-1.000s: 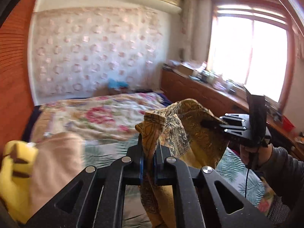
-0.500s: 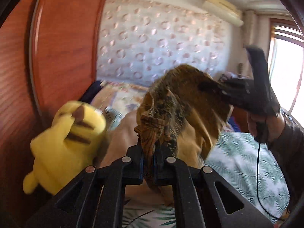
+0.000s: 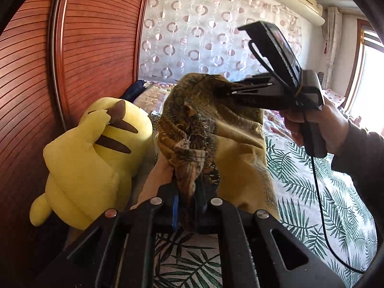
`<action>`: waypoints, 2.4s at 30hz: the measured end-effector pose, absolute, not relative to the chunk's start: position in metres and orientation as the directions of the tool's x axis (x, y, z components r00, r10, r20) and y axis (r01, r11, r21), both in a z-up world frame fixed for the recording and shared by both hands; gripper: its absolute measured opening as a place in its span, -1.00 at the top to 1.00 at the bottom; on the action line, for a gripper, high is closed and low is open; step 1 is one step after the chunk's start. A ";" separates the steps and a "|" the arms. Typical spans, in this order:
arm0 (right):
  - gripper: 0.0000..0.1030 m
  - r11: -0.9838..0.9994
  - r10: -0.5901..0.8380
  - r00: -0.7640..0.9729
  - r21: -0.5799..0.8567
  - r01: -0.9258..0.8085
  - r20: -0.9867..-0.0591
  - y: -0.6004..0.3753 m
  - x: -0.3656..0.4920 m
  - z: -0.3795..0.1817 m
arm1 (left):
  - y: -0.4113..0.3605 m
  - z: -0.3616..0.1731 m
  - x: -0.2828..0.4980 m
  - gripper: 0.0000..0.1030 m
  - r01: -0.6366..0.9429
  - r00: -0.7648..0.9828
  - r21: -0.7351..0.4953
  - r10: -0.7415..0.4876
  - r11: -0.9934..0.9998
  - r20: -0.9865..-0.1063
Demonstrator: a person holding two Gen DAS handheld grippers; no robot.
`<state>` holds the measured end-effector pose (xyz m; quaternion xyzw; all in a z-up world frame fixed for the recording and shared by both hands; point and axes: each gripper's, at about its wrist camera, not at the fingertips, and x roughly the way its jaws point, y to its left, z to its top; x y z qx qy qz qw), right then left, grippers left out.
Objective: Fold small clothes
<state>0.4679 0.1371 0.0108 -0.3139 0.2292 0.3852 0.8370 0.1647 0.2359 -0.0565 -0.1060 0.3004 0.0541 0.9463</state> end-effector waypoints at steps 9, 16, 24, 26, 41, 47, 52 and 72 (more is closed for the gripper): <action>0.00 0.653 0.550 0.671 -0.244 -0.717 -0.498 0.101 0.449 0.027 | 0.234 -0.041 0.152 -0.21 -0.144 0.826 -0.167 0.026 0.975 -0.563; -0.04 0.726 0.549 0.703 -0.158 -0.669 -0.452 0.081 0.442 0.021 | 0.222 -0.022 0.137 -0.49 -0.135 0.852 -0.145 0.040 0.980 -0.522; -0.04 0.777 0.486 0.612 -0.011 -0.629 -0.624 0.086 0.495 -0.033 | 0.199 0.000 0.127 -0.50 -0.115 0.863 -0.095 0.052 0.989 -0.502; -0.04 0.782 0.506 0.615 0.020 -0.624 -0.605 0.081 0.492 -0.029 | 0.191 0.005 0.124 -0.54 -0.105 0.869 -0.077 0.054 0.992 -0.492; -0.04 0.830 0.520 0.762 0.018 -0.557 -0.386 -0.090 0.254 0.030 | 0.112 0.040 0.098 -0.59 0.027 0.910 -0.036 -0.039 0.999 -0.413; -0.11 0.857 0.485 0.789 0.026 -0.514 -0.377 -0.137 0.179 0.036 | 0.083 0.051 0.085 -0.59 0.077 0.914 -0.042 -0.087 0.996 -0.396; -0.46 0.872 0.469 0.803 0.051 -0.486 -0.367 -0.153 0.133 0.042 | 0.063 0.055 0.076 -0.73 0.095 0.913 -0.032 -0.100 0.995 -0.395; -0.61 0.939 0.340 0.887 0.060 -0.339 -0.314 -0.175 0.019 0.054 | 0.000 0.068 0.030 -0.78 0.131 0.899 -0.032 -0.133 0.991 -0.417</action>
